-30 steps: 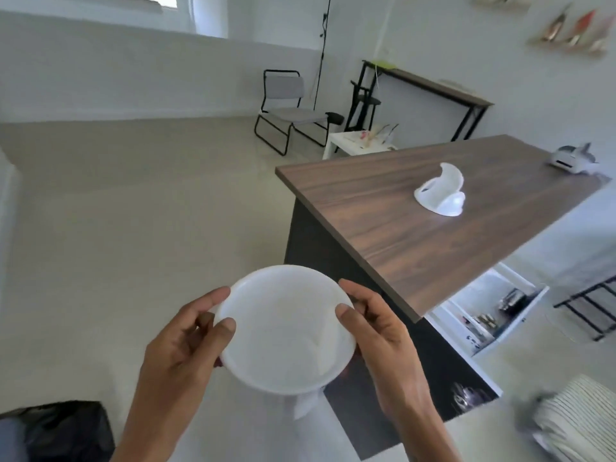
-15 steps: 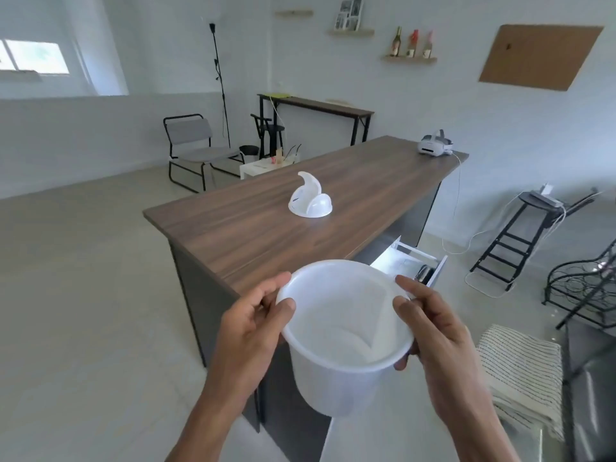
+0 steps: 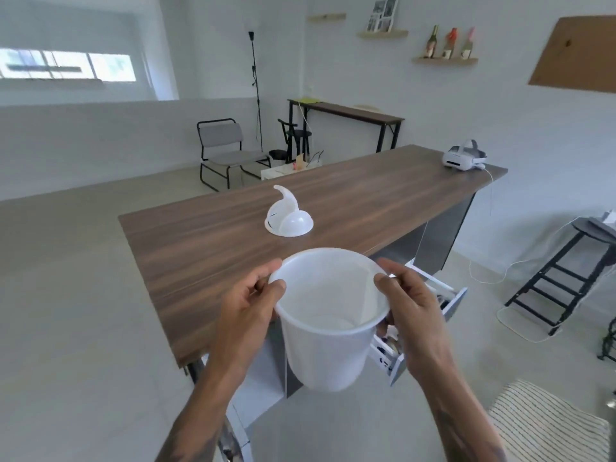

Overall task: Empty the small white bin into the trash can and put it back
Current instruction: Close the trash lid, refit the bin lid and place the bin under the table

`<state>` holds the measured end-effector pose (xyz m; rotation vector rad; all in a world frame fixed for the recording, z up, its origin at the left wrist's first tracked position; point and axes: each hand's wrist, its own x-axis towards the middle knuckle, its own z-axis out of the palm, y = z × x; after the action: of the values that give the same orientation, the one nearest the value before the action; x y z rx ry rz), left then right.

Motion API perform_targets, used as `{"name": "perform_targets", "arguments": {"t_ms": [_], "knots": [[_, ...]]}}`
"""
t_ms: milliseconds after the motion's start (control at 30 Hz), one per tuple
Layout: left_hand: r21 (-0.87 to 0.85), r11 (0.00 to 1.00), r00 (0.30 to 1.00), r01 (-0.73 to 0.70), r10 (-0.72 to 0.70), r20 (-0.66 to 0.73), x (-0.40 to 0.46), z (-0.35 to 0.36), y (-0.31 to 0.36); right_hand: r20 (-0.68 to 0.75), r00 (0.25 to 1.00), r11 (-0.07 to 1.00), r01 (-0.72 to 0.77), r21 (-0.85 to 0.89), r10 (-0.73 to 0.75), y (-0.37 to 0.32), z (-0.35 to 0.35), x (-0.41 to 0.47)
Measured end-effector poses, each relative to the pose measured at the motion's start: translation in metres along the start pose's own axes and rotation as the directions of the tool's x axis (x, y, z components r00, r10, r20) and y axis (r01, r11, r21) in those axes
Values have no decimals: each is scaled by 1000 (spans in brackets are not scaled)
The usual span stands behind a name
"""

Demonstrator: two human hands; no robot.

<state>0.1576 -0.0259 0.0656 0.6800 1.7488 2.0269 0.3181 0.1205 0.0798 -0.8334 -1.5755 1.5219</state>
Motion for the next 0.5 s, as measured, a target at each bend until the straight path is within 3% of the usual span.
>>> {"name": "perform_targets", "arguments": {"t_ms": [267,500], "knots": [[156,987,961,23,21,-277,102,-27,-54,218,973,996,-63,-59,74,58,87,129],[312,950,887,-7,150,-436,210,-28,-80,333,943,988,29,-149,23,80,150,240]]}}
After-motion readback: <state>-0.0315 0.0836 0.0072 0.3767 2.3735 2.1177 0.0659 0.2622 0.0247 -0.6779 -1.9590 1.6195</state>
